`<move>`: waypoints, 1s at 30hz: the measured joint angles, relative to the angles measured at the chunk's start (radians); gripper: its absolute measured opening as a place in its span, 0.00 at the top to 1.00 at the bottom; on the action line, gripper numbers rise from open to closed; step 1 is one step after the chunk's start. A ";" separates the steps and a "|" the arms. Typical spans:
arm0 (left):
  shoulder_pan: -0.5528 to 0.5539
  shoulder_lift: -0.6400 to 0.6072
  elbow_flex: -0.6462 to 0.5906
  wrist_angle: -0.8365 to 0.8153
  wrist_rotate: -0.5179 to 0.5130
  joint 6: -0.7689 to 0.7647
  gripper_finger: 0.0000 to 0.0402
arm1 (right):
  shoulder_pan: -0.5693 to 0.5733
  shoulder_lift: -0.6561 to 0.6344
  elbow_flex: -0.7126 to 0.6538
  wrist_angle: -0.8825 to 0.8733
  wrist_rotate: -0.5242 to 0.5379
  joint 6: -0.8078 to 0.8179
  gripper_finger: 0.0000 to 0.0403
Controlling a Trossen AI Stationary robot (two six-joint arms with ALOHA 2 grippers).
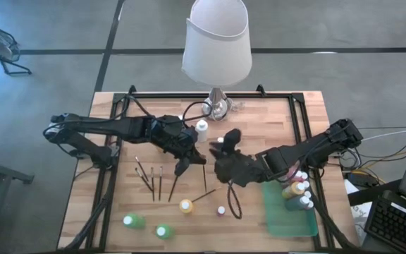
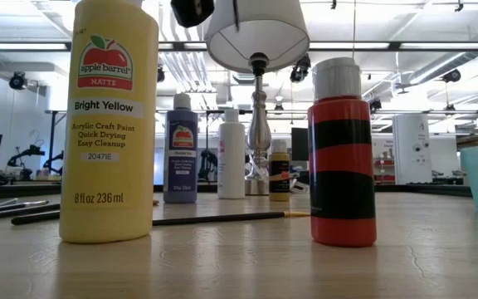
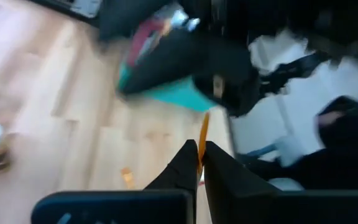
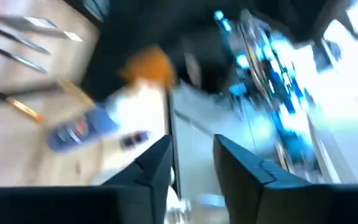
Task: Pick & Place Paint Supplies
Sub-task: Put the gold paint brush into the yellow cup
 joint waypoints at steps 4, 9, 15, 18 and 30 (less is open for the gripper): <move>0.000 -0.027 0.000 -0.081 -0.135 0.048 0.97 | -0.027 -0.035 0.000 -0.222 -0.020 0.278 0.59; 0.000 -0.071 0.000 -0.150 -0.300 0.081 0.97 | -0.112 -0.044 -0.018 -0.436 -0.171 0.553 0.51; 0.000 -0.152 0.000 -0.172 -0.459 0.117 0.97 | -0.217 -0.043 -0.128 -0.390 -0.268 0.587 0.46; 0.000 -0.200 0.000 -0.196 -0.525 0.122 0.97 | -0.259 -0.049 -0.203 -0.300 -0.333 0.561 0.44; -0.002 -0.311 0.000 -0.341 -0.895 0.129 0.97 | -0.410 -0.142 -0.464 0.058 -0.513 0.480 0.48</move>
